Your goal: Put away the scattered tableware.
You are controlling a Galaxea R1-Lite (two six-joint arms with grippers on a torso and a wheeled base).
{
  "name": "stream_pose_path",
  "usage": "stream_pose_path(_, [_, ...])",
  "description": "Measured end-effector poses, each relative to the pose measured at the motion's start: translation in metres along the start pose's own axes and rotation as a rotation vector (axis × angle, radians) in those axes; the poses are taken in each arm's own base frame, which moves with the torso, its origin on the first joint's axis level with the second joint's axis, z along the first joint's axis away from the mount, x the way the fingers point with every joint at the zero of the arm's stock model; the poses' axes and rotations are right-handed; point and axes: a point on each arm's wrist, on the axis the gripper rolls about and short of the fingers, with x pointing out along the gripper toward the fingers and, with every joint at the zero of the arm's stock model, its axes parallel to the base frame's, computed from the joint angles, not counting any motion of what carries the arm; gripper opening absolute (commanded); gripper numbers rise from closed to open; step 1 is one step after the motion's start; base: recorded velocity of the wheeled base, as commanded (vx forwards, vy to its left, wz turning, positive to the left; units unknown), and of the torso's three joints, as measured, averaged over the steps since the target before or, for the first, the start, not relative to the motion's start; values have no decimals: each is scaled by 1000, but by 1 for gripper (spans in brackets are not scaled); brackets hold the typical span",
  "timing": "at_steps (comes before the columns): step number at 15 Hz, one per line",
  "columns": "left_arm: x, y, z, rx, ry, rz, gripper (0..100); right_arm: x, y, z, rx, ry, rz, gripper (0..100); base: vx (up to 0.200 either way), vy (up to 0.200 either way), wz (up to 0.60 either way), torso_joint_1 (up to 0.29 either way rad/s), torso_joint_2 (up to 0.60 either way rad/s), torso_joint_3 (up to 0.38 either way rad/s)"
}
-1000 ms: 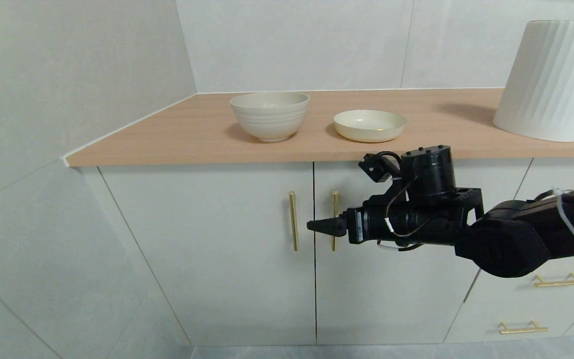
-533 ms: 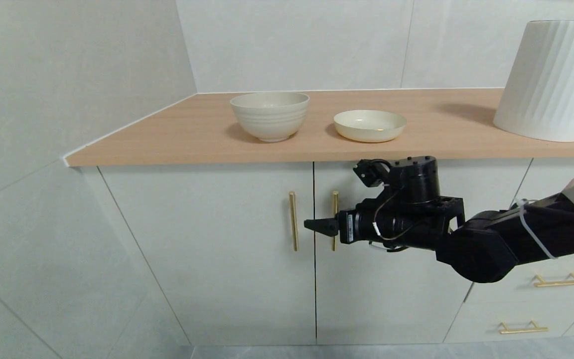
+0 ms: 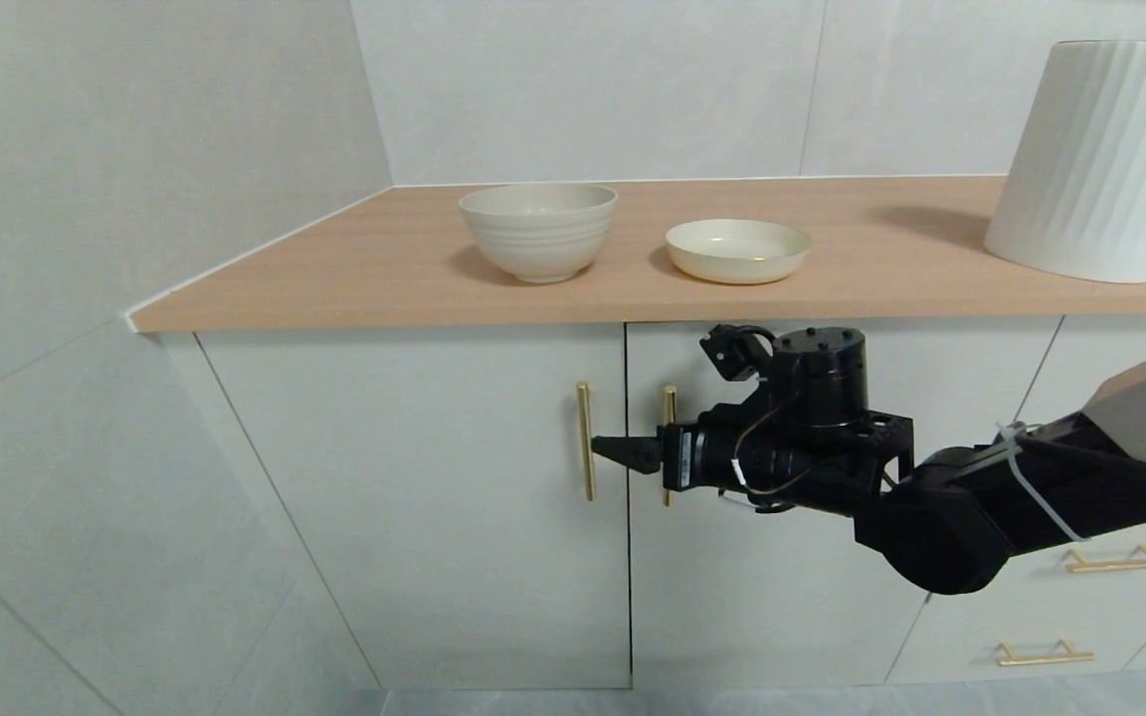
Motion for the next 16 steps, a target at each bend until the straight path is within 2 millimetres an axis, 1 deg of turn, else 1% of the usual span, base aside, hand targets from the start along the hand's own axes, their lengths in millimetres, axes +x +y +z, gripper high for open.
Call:
stream_pose_path(4, [0, 0, 0, 0, 0, 0, 100, -16, 10, -5, 8, 48, 70, 100, 0, 0, 0, 0, 0, 0])
stream_pose_path(8, [0, 0, 0, 0, 0, 0, 100, -47, 22, -18, 12, 89, 133, 100, 0, 0, 0, 0, 0, 0])
stream_pose_path(10, [0, 0, 0, 1, 0, 0, 100, -58, 27, -24, 2, 77, 164, 100, 0, 0, 0, 0, 0, 0])
stream_pose_path(14, [0, 0, 0, 11, 0, -3, 100, -77, 31, -35, -11, 63, 193, 100, 0, 0, 0, 0, 0, 0])
stream_pose_path(16, [0, 0, 1, 47, -9, -7, 100, -83, 33, -38, -11, 71, 197, 100, 0, 0, 0, 0, 0, 0])
